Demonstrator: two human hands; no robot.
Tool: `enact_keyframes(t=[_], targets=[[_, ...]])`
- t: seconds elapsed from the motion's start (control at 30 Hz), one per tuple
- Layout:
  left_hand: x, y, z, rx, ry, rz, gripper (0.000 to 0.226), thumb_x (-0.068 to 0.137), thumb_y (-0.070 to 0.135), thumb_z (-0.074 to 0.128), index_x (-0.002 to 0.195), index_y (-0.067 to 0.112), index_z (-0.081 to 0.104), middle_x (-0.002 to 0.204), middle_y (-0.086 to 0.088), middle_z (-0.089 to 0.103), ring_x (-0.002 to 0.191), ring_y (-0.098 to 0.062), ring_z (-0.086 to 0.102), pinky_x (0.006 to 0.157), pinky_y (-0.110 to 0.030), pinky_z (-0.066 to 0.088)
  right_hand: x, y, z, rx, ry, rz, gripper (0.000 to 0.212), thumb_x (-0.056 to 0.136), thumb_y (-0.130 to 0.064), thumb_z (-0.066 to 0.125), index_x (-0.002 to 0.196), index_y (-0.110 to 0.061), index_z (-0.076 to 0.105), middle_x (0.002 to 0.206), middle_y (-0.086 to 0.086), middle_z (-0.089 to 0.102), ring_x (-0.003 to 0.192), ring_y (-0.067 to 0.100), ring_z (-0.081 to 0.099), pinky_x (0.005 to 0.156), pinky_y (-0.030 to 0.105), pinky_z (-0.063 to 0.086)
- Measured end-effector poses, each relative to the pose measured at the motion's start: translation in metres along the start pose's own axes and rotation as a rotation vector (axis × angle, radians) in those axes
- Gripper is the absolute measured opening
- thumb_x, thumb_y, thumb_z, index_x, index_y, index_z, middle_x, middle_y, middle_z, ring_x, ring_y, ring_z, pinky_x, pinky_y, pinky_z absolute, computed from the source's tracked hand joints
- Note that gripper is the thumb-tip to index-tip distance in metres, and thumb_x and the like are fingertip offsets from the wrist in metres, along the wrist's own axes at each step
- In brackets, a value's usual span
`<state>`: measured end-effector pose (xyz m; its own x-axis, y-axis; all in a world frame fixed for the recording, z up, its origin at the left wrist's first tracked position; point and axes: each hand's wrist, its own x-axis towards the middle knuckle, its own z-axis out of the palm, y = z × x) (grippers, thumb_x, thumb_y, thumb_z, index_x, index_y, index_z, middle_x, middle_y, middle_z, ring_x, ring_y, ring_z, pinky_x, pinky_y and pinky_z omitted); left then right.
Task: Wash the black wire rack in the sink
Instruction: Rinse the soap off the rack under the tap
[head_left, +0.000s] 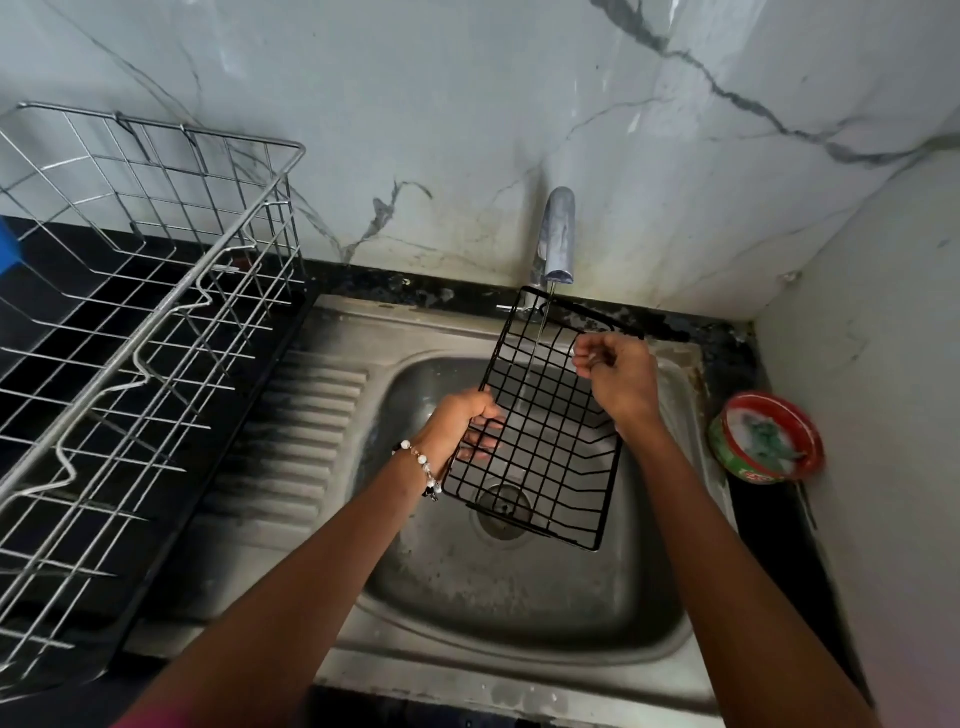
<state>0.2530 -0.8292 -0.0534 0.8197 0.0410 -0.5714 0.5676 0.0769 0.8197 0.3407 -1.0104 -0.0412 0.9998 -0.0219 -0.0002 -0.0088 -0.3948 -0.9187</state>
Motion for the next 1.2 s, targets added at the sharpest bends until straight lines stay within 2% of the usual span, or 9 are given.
enact_keyframes(t=[0.13, 0.23, 0.37, 0.5, 0.6, 0.73, 0.83, 0.97, 1.2], targets=[[-0.003, 0.007, -0.003, 0.003, 0.005, 0.037, 0.005, 0.079, 0.023, 0.057, 0.084, 0.024, 0.058, 0.099, -0.010, 0.064, 0.077, -0.023, 0.060, 0.078, -0.033, 0.047, 0.004, -0.002, 0.003, -0.032, -0.030, -0.005, 0.033, 0.087, 0.017, 0.046, 0.094, -0.009, 0.067, 0.083, 0.000, 0.065, 0.085, 0.020, 0.067, 0.084, 0.038, 0.057], [-0.003, 0.007, -0.008, -0.019, 0.010, 0.049, 0.024, 0.061, 0.029, 0.056, 0.085, 0.024, 0.058, 0.100, -0.011, 0.065, 0.079, -0.025, 0.061, 0.077, -0.033, 0.047, 0.008, -0.004, 0.008, -0.040, -0.070, -0.002, 0.037, 0.086, 0.016, 0.046, 0.087, -0.015, 0.066, 0.080, -0.002, 0.064, 0.081, 0.018, 0.064, 0.086, 0.042, 0.057], [0.006, -0.001, -0.015, -0.055, 0.014, 0.069, 0.013, 0.087, 0.021, 0.056, 0.098, 0.024, 0.060, 0.103, -0.011, 0.067, 0.080, -0.025, 0.063, 0.083, -0.036, 0.048, 0.008, -0.024, 0.015, 0.066, -0.151, 0.120, 0.034, 0.089, 0.014, 0.042, 0.082, -0.011, 0.064, 0.087, 0.009, 0.065, 0.081, 0.019, 0.064, 0.079, 0.034, 0.057], [0.009, -0.005, -0.016, -0.112, -0.010, 0.088, 0.014, 0.096, 0.034, 0.050, 0.102, 0.025, 0.060, 0.096, -0.006, 0.071, 0.079, -0.023, 0.066, 0.076, -0.032, 0.049, 0.011, -0.061, 0.023, 0.599, -0.436, 0.500, 0.023, 0.097, 0.006, 0.039, 0.103, 0.009, 0.061, 0.101, 0.025, 0.068, 0.089, 0.032, 0.071, 0.074, 0.034, 0.059], [0.008, -0.004, -0.015, -0.131, -0.036, 0.120, 0.019, 0.098, 0.037, 0.045, 0.105, 0.027, 0.059, 0.097, -0.004, 0.071, 0.085, -0.021, 0.065, 0.073, -0.030, 0.045, 0.020, -0.075, 0.020, 0.501, -0.671, 0.513, 0.025, 0.097, 0.005, 0.039, 0.109, 0.011, 0.060, 0.104, 0.028, 0.068, 0.098, 0.037, 0.069, 0.080, 0.039, 0.059], [0.013, -0.002, -0.020, -0.210, -0.054, 0.147, 0.027, 0.098, 0.033, 0.044, 0.121, 0.027, 0.058, 0.100, -0.004, 0.073, 0.096, -0.022, 0.061, 0.069, -0.026, 0.041, 0.031, -0.082, 0.017, 0.165, -0.525, 0.456, 0.016, 0.094, 0.007, 0.046, 0.100, 0.011, 0.061, 0.104, 0.030, 0.066, 0.096, 0.037, 0.068, 0.068, 0.035, 0.060], [0.018, 0.002, -0.022, -0.231, -0.096, 0.162, 0.037, 0.099, 0.034, 0.040, 0.132, 0.026, 0.054, 0.116, -0.013, 0.068, 0.112, -0.027, 0.061, 0.080, -0.032, 0.044, 0.028, -0.084, 0.018, 0.274, -0.643, 0.474, 0.023, 0.095, 0.008, 0.039, 0.102, 0.010, 0.061, 0.101, 0.028, 0.068, 0.094, 0.035, 0.070, 0.077, 0.037, 0.060], [0.020, 0.004, -0.017, -0.287, -0.121, 0.157, 0.045, 0.098, 0.036, 0.039, 0.138, 0.017, 0.050, 0.127, -0.019, 0.061, 0.123, -0.034, 0.055, 0.085, -0.036, 0.045, 0.028, -0.082, 0.020, 0.247, -0.527, 0.474, 0.024, 0.095, 0.007, 0.038, 0.101, 0.009, 0.061, 0.106, 0.028, 0.066, 0.090, 0.031, 0.070, 0.077, 0.035, 0.059], [0.018, 0.008, -0.014, -0.301, -0.207, 0.162, 0.037, 0.098, 0.037, 0.041, 0.128, 0.023, 0.058, 0.123, -0.011, 0.065, 0.128, -0.030, 0.052, 0.106, -0.051, 0.036, 0.027, -0.091, 0.022, 0.221, -0.528, 0.484, 0.026, 0.095, 0.007, 0.036, 0.102, 0.008, 0.061, 0.103, 0.026, 0.068, 0.089, 0.031, 0.071, 0.074, 0.034, 0.059]])
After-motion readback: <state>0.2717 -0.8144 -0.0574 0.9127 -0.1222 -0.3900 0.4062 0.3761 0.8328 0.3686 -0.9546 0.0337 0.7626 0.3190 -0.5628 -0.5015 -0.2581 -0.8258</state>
